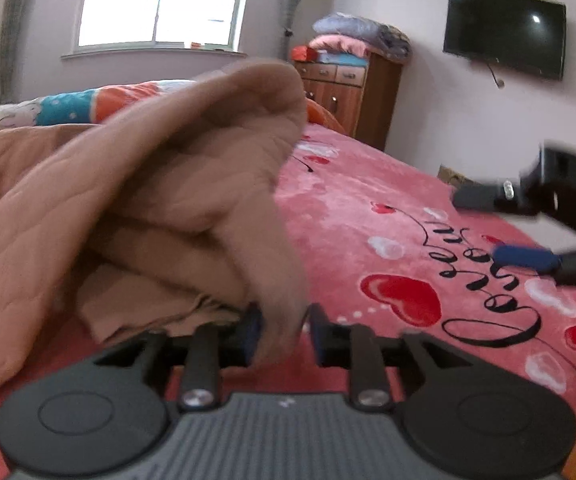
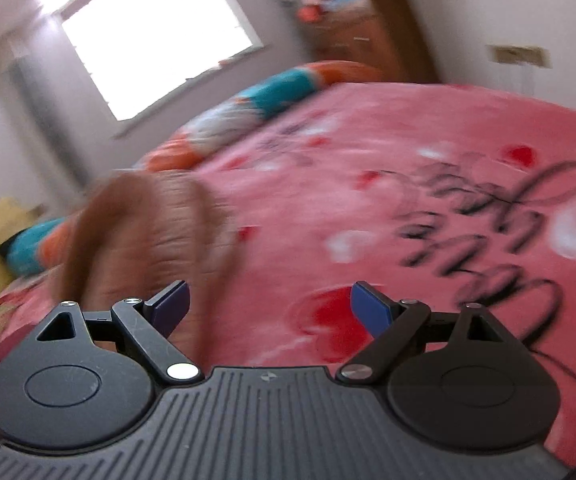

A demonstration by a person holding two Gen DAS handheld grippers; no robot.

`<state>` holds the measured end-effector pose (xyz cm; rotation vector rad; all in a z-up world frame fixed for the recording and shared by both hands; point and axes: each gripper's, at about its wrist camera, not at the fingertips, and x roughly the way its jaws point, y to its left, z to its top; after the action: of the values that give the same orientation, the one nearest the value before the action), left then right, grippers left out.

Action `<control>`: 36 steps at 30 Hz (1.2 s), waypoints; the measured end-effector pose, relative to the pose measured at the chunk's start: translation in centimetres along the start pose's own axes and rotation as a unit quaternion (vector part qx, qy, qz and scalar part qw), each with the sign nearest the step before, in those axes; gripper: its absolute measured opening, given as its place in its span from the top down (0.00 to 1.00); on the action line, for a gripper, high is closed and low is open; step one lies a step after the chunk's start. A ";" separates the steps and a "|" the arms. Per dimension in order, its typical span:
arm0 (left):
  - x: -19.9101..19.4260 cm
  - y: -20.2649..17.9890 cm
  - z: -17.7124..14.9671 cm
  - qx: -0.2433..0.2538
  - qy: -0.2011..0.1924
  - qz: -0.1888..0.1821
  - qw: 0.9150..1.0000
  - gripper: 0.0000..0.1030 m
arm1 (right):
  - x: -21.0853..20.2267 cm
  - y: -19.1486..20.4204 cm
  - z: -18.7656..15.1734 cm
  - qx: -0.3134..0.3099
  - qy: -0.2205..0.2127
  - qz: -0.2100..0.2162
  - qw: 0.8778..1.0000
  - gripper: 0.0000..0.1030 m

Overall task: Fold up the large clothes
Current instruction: 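Grasp the pink jacket's edge with the right gripper and lift it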

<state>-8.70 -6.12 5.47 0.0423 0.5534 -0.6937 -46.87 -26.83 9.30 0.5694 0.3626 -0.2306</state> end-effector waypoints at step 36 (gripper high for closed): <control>-12.6 14.9 -6.3 -0.111 0.014 0.144 0.983 0.11 | 10.9 19.0 0.2 -0.003 -0.021 0.172 0.985 0.88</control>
<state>-10.37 14.24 4.23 -0.0754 0.6343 -0.3465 -31.02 -12.60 14.31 0.6107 0.2199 0.0910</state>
